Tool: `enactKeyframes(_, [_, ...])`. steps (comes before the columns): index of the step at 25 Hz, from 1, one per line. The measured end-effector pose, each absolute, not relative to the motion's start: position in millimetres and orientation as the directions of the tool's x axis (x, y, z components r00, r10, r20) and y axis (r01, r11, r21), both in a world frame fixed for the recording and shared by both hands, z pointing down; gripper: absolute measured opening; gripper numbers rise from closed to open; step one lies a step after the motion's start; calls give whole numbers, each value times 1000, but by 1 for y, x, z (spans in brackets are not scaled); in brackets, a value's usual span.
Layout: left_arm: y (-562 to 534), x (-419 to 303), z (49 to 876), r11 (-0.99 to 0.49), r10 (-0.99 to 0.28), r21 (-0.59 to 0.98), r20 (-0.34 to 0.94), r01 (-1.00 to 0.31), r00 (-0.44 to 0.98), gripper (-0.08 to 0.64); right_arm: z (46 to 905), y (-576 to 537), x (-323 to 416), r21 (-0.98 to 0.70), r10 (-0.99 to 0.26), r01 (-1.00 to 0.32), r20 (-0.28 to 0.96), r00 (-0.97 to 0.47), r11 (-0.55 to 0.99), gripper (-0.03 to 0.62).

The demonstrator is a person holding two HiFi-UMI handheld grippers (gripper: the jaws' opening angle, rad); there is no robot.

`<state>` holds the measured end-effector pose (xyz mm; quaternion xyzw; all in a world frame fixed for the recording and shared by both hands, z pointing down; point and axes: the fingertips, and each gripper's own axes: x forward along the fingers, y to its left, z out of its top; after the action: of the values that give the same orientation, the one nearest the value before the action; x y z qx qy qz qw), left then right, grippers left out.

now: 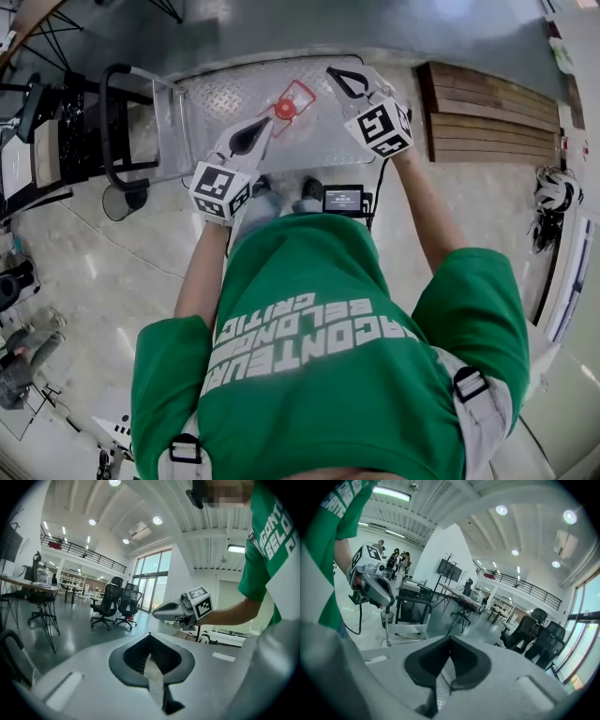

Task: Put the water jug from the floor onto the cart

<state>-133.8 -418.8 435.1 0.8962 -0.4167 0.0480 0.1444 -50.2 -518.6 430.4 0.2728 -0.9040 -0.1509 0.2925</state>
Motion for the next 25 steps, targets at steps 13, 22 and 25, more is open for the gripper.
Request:
enactKeyframes(13, [-420,-135,412,-573,-785,191,153,-797,601,15,402,-469,-28,371,-584,-461,375,-720,806,-6])
enactKeyframes(22, [-405,-145,423,-547,-798,206,163,-811,580,15,421,-416,-15,222,-556,-511,381,-739,831,-6])
enactKeyframes(25, [-406,-143,426,-550,-794,208,168,-809,584,15,427,-410,-16,173,-555,-532,379,-741,829,-6])
